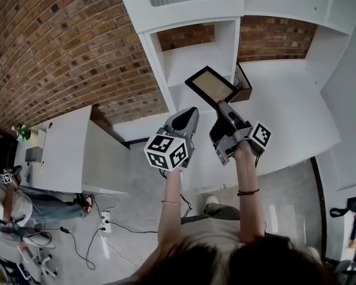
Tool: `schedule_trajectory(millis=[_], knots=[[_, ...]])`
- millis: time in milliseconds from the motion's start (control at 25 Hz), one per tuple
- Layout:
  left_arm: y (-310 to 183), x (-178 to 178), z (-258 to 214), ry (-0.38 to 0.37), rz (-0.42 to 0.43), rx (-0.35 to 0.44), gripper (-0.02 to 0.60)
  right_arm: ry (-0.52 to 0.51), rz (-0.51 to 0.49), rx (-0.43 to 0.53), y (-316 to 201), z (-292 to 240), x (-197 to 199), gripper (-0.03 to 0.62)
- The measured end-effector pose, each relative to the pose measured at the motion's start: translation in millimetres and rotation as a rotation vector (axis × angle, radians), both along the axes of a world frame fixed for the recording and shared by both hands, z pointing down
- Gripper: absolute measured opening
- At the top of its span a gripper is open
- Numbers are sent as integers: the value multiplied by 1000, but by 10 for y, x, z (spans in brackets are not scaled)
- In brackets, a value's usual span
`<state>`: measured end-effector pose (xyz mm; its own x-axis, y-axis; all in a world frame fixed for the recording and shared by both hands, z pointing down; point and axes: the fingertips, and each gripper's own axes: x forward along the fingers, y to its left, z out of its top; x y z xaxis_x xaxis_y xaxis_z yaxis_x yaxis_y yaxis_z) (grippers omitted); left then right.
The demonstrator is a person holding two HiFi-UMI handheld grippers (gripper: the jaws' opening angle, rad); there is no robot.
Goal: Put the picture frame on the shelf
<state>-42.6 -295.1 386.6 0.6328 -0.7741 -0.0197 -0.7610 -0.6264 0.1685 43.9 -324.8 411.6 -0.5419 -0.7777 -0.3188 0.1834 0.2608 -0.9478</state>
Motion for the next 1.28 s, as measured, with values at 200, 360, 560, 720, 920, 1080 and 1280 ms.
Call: schedule_trajectory(millis=[200, 360, 560, 720, 920, 1080, 1280], knots=[[-95, -6, -18, 11, -25, 1, 11, 1, -24, -4, -107, -13, -6, 71], [-167, 6, -28, 19, -41, 4, 11, 1, -43, -2, -185, -29, -12, 71], [-261, -7, -30, 24, -56, 8, 11, 2, -59, 1, -288, -23, -31, 71], [-327, -25, -41, 29, -63, 13, 11, -4, -64, 8, -342, -37, -28, 71], [-438, -12, -59, 27, -61, 16, 11, -4, -67, 23, -446, -84, -40, 71], [-504, -32, -76, 30, -56, 23, 11, -7, -66, 21, -499, -54, -66, 71], [-662, -90, -107, 27, -48, 24, 11, -14, -60, 30, -655, -112, -129, 71]])
